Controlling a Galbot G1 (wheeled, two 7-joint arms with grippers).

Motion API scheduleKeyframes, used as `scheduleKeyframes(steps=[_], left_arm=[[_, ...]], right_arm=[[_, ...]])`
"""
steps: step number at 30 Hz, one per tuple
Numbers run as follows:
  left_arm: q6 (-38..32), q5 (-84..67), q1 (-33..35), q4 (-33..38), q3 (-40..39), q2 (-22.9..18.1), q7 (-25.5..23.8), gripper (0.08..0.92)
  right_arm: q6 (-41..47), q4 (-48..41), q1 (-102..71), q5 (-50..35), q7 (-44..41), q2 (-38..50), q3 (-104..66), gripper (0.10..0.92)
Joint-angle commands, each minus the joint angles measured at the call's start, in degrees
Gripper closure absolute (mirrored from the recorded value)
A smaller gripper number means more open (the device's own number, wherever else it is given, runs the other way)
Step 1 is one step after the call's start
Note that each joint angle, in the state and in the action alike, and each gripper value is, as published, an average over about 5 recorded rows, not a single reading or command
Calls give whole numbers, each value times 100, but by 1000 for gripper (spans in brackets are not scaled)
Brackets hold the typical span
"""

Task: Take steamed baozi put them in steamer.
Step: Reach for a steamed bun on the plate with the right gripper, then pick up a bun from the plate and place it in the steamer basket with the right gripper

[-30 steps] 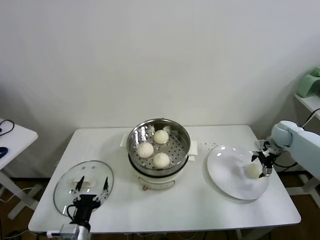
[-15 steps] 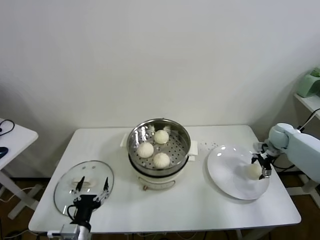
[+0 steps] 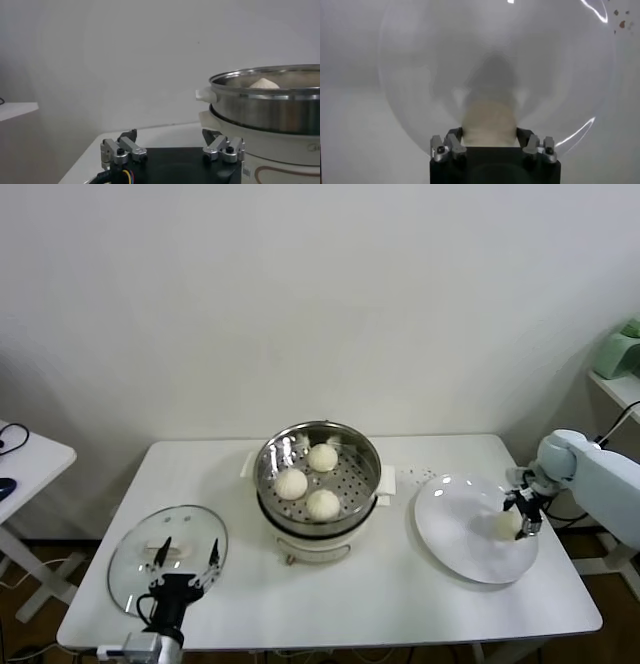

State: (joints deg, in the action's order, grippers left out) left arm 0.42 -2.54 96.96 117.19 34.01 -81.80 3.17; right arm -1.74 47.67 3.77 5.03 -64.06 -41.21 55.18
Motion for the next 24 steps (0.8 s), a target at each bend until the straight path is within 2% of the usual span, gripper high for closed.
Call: scheduleKeyframes(steps=[1, 5, 11, 24], left_arm=[[-1, 2, -2, 1, -6, -6, 0, 177], [-5, -3, -2, -2, -1, -4, 0, 177], [-8, -16, -17, 8, -6, 8, -1, 177], [13, 41, -67, 129, -177, 13, 24, 177]], right_arm=[[24, -31, 13, -161, 38, -4, 18, 321], [105, -3, 78, -433, 67, 6, 81, 325], [427, 168, 885, -1489, 153, 12, 677, 335], [1168, 478, 3954, -4843, 368, -810, 3262, 355]])
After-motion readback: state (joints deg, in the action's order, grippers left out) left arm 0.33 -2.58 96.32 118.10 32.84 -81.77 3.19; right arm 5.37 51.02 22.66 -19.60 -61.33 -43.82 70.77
